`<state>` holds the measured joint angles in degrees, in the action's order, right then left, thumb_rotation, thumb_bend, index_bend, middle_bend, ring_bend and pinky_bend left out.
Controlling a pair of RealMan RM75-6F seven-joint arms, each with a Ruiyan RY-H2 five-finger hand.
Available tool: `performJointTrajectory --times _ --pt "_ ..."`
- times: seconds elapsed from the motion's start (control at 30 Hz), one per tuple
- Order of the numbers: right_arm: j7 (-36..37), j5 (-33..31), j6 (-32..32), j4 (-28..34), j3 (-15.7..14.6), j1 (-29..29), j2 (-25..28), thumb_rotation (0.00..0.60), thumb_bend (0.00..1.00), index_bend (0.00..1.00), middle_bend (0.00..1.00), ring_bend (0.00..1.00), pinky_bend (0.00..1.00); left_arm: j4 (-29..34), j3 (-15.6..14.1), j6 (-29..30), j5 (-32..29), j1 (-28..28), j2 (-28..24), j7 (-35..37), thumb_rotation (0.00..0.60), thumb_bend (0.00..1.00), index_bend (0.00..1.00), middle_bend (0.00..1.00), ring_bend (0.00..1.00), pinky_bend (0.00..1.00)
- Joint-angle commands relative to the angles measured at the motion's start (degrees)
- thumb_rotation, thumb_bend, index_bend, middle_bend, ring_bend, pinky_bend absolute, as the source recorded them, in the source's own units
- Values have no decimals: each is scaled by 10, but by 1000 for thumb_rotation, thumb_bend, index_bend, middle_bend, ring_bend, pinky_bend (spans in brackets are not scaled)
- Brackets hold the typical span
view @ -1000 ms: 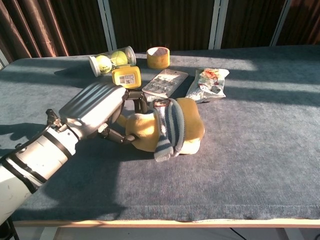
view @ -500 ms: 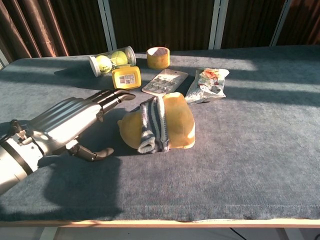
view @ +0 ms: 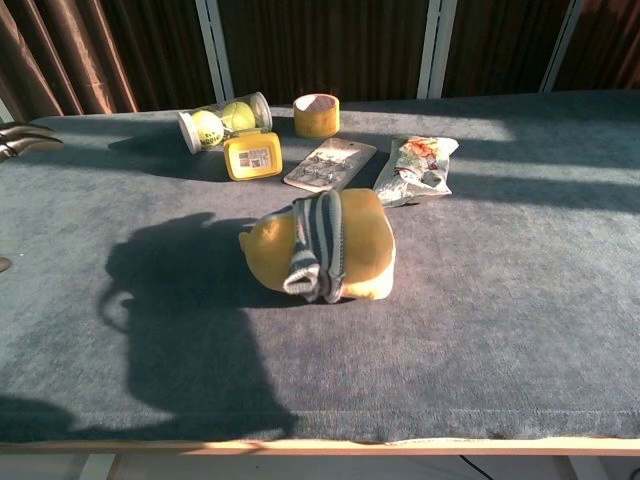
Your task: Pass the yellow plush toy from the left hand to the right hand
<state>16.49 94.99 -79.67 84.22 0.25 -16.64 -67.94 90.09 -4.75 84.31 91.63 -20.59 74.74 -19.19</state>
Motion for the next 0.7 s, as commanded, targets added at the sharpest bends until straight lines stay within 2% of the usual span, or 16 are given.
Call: performJointTrajectory --times 0.03,0.17,0.3,0.53,0.7 --pt "2 13 -7 -23 12 -15 -35 600 156 170 102 0 141 -26 5 59 -23 53 -29 63 600 281 0 0 0 312" --pt "0 27 25 -4 14 -45 -51 600 149 158 102 0 141 -37 25 103 -36 82 -25 28 600 282 0 0 0 309" --pt "-53 21 62 7 27 -73 -84 600 134 151 101 0 142 -34 16 111 -7 92 -32 55 600 281 0 0 1 308" --pt "-89 -36 180 3 53 -142 -158 600 119 119 87 0 141 -27 16 110 16 100 -43 78 600 282 0 0 23 308" --pt "-123 -72 225 -25 77 -182 -218 600 114 86 77 0 140 -25 22 107 18 104 -46 84 600 283 0 1 25 308"
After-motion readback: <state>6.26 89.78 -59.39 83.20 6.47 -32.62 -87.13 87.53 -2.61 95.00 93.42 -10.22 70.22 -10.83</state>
